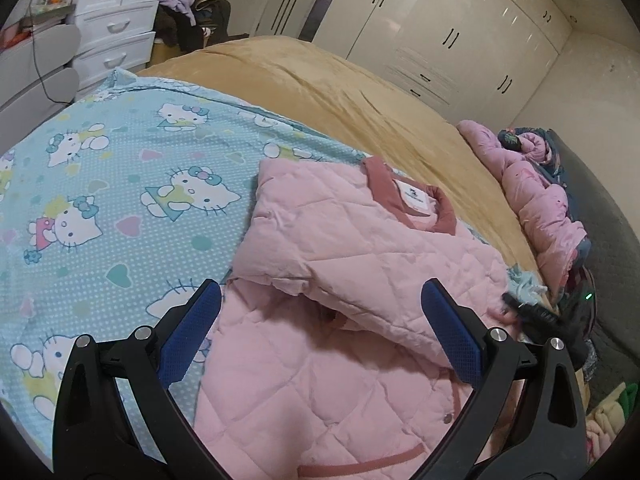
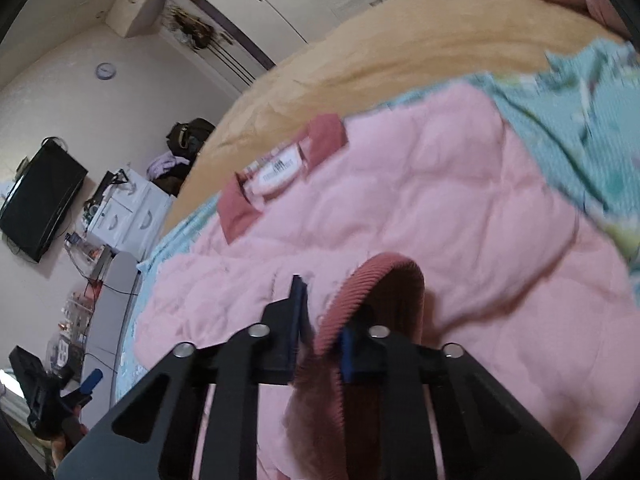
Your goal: Fold large clothes
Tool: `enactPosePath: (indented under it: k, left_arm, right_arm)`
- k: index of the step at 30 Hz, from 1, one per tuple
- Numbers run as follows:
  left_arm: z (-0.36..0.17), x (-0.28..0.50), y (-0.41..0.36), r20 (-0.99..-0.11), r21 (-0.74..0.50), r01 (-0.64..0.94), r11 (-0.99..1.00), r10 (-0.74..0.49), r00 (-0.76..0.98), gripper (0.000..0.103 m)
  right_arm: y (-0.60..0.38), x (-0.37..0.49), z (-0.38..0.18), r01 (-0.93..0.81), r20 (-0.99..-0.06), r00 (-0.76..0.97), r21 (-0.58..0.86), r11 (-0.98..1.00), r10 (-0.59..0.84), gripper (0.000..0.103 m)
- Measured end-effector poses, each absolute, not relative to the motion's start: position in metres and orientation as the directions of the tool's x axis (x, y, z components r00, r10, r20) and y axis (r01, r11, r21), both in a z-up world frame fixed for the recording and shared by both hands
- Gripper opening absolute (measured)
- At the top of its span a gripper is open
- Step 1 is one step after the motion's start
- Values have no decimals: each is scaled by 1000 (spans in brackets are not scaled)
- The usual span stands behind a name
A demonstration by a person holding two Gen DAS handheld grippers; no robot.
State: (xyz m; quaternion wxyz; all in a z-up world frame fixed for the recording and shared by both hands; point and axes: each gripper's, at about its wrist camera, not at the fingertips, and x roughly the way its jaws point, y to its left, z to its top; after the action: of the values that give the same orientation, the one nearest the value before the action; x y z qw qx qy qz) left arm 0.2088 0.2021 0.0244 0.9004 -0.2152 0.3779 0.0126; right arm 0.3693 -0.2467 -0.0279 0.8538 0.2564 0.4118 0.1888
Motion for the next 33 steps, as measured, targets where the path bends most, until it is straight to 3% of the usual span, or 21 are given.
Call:
enactPosePath:
  k: [3,9,14,19,33]
  left_arm:
    - [21,210,207,-689,-386,-202,900,-136,712,94]
    - [21,215,209,-690,-382,-211,900,-126,712,94]
    - [23,224,209,-689,-374,-202,905,-126,713,94]
    - [20,237,205,-698,-364,-180,914,-139,703,94]
    - [-8,319,163,-755,-296,-68,953,-190,627,94]
  right_arm:
    - [-237,380,-2,-191,-582,611,549,813,537,11]
    - [-218,391,74,-390,-443,701,418,820,559,9]
    - [-219,408,107,-428,-391,766,282,859,510,9]
    - [-225,428,92,-382,-423,794,212,899,437,8]
    - [-237,443,11,-231,-567,763,212,949,312,8]
